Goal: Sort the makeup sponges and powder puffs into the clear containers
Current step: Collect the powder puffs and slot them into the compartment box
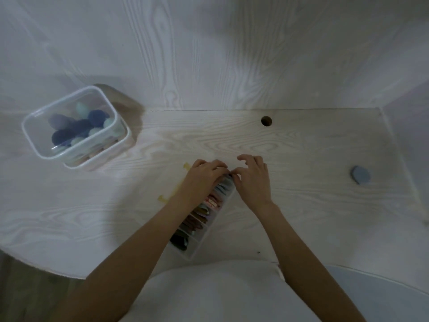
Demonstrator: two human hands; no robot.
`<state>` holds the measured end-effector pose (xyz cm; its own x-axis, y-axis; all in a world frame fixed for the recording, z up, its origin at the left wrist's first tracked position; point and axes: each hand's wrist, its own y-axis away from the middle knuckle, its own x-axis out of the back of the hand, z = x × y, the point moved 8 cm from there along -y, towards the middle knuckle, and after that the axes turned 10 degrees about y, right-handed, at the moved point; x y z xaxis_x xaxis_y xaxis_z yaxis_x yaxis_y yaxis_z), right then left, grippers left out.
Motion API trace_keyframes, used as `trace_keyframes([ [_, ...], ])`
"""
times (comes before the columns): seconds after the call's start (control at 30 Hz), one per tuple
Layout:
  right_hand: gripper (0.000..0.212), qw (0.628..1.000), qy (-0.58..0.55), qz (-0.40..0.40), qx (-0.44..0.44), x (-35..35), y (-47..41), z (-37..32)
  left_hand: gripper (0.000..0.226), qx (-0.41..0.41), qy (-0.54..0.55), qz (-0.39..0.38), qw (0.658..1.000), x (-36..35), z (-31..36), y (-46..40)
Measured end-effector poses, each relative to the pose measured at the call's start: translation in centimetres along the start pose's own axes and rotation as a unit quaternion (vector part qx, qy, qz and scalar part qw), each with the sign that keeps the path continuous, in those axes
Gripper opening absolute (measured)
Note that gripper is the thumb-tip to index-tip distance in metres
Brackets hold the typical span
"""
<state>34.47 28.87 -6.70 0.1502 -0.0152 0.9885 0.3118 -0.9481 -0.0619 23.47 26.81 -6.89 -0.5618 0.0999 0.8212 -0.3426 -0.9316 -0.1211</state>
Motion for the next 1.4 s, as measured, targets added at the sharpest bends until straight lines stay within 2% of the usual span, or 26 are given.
trace_keyframes([
  [0.1,0.004,0.997,-0.049,0.047,-0.036,1.1,1.6,2.6,0.027,-0.002,-0.004,-0.013,1.000,-1.5,1.6,-1.0],
  [0.2,0.013,0.986,-0.088,0.111,-0.092,2.9,3.6,6.7,0.030,0.010,0.006,-0.005,1.000,-2.6,3.3,-2.3],
  [0.37,0.022,0.972,-0.092,0.116,-0.184,4.4,7.0,16.2,0.028,0.003,0.011,0.019,1.000,-5.0,6.4,-4.3],
  [0.6,0.033,0.975,0.000,0.053,-0.215,3.3,7.1,28.8,0.033,0.011,0.001,0.014,1.000,-7.6,10.0,-5.5],
  [0.7,0.042,0.965,0.037,-0.067,-0.250,0.8,6.7,32.4,0.035,0.022,-0.006,0.006,1.000,-8.7,11.4,-6.1],
  [0.77,0.040,0.957,0.051,-0.117,-0.259,-0.2,6.6,34.0,0.036,0.030,-0.014,0.003,0.999,-9.2,12.3,-6.5],
  [0.87,0.032,0.962,0.095,-0.078,-0.243,0.8,6.4,35.1,0.036,0.041,-0.021,0.009,0.999,-9.9,13.3,-7.1],
  [0.97,0.023,0.965,0.053,-0.005,-0.258,3.2,6.7,35.7,0.036,0.033,-0.024,0.012,0.999,-10.7,14.3,-7.7],
  [1.07,0.028,0.957,-0.133,0.055,-0.250,5.7,6.9,33.6,0.038,0.022,-0.029,0.011,0.999,-11.2,15.1,-7.9],
  [1.13,0.034,0.945,-0.249,0.068,-0.203,7.0,6.7,29.8,0.037,0.027,-0.032,0.013,0.999,-11.3,15.3,-7.9],
  [1.2,0.021,0.944,-0.295,0.080,-0.126,7.6,6.5,25.4,0.035,0.033,-0.038,0.001,0.999,-11.5,15.2,-7.9],
  [1.27,0.014,0.948,-0.301,0.088,-0.056,7.2,6.2,22.1,0.035,0.044,-0.046,-0.006,0.998,-11.6,15.2,-7.8],
  [1.4,0.012,0.975,-0.202,0.088,-0.014,5.5,5.2,19.3,0.036,0.058,-0.048,0.001,0.997,-11.4,15.7,-7.5],
])
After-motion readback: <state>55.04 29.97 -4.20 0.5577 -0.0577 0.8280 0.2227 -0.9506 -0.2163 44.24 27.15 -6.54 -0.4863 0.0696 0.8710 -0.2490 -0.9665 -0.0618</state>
